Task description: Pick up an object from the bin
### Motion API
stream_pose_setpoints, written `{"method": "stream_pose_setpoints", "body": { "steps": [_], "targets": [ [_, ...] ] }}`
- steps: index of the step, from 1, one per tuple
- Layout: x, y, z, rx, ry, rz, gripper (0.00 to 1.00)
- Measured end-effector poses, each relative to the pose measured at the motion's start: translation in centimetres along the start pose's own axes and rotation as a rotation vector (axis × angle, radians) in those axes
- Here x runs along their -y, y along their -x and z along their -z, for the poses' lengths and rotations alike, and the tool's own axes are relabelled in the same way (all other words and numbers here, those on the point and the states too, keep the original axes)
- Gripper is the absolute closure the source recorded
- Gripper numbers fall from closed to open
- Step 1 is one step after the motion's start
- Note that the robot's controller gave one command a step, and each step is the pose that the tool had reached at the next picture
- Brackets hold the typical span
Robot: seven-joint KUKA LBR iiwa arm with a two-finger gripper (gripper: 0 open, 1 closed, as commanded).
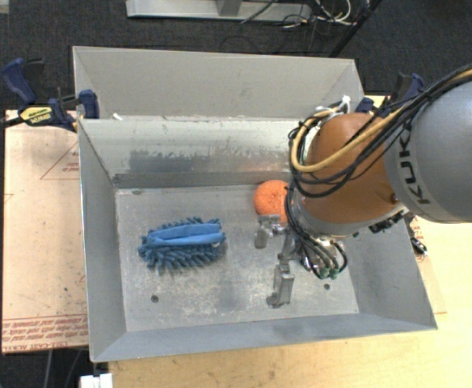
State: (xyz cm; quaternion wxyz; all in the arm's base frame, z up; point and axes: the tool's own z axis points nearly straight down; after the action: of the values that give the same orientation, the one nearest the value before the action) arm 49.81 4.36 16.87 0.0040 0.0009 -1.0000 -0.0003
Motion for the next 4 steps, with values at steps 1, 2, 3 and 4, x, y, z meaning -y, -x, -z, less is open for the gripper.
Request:
{"method": "stream_pose_setpoints", "body": {
  "steps": [1,2,3,4],
  "targets": [
    [0.0,0.2,0.4,0.008,0.0,-0.001,0.0],
    [-3.8,2.1,-0.7,0.008,-0.001,0.051,0.0],
    [-5.8,4.0,-5.5,0.016,0.002,0.187,0.0],
    [-6.8,7.2,-8.5,0.006,-0.001,0.236,0.0]
  ]
}}
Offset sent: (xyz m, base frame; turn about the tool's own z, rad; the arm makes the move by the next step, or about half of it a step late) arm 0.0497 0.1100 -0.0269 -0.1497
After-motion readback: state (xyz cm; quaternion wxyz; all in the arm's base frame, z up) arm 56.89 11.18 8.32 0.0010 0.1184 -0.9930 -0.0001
